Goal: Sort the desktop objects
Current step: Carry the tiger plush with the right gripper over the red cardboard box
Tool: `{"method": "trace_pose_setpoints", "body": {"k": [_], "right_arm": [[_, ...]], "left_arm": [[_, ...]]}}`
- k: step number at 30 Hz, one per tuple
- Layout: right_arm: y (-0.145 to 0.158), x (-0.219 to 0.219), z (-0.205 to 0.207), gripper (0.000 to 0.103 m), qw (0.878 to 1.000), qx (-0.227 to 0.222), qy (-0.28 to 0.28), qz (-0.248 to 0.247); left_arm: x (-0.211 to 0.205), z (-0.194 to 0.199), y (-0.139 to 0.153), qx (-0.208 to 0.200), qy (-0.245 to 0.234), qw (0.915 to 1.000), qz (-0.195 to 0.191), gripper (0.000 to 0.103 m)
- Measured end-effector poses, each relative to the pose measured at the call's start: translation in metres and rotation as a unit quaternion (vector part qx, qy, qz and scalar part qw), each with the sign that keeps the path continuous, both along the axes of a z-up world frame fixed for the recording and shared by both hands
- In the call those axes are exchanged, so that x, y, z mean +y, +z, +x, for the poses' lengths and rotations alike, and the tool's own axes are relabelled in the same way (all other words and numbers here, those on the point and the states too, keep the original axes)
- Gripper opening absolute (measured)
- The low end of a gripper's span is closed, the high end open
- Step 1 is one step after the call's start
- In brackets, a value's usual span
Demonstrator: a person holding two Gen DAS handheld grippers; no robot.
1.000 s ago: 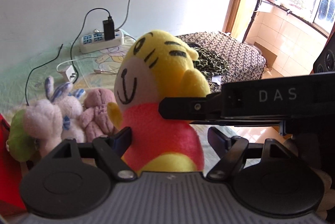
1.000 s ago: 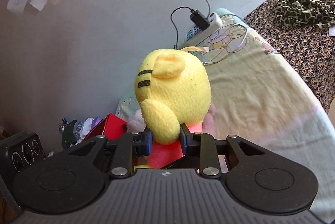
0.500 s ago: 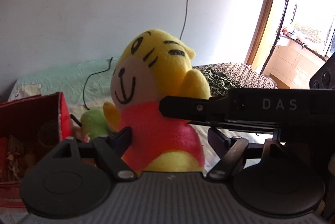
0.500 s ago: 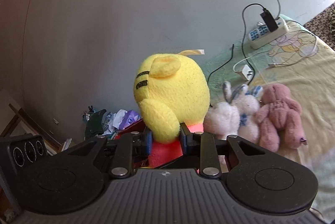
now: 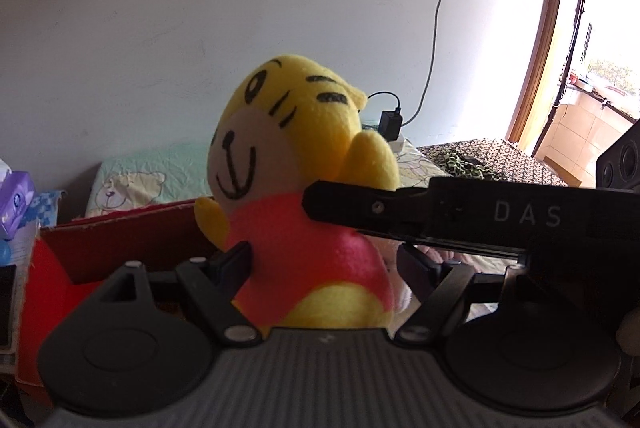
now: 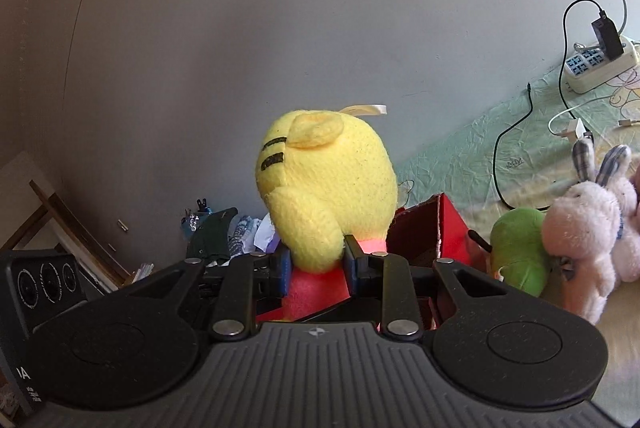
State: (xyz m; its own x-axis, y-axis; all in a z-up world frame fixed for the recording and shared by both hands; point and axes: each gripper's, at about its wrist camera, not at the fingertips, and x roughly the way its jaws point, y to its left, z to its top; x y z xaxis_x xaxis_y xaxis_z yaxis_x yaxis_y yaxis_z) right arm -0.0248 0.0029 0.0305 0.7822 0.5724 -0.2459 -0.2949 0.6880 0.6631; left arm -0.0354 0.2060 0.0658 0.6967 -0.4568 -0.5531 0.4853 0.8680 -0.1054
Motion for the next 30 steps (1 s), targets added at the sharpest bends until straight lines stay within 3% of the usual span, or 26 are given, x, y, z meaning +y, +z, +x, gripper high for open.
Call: {"method": "trace_pose_setpoints", "body": {"k": [9,21,30], "right_arm": [[-0.014,0.037,0.019,0.028,0.998,0.012,-0.02,-0.055],[-0.043,0.04,0.043,0.029,0.992,0.098,-0.014,-0.078],[-0.046,0.034,0.051,0.029,0.985,0.148,-0.011,-0.085]], "left_arm": [[0.022,0.037,-0.027,0.02,-0.008,0.9997,0.013,0.08],[0.029,0.064,-0.062,0.091,-0.023,0.9956,-0.003,0.08],[0.023,0.066,-0.073,0.103,-0.039,0.9939,-0.007,0.08]]}}
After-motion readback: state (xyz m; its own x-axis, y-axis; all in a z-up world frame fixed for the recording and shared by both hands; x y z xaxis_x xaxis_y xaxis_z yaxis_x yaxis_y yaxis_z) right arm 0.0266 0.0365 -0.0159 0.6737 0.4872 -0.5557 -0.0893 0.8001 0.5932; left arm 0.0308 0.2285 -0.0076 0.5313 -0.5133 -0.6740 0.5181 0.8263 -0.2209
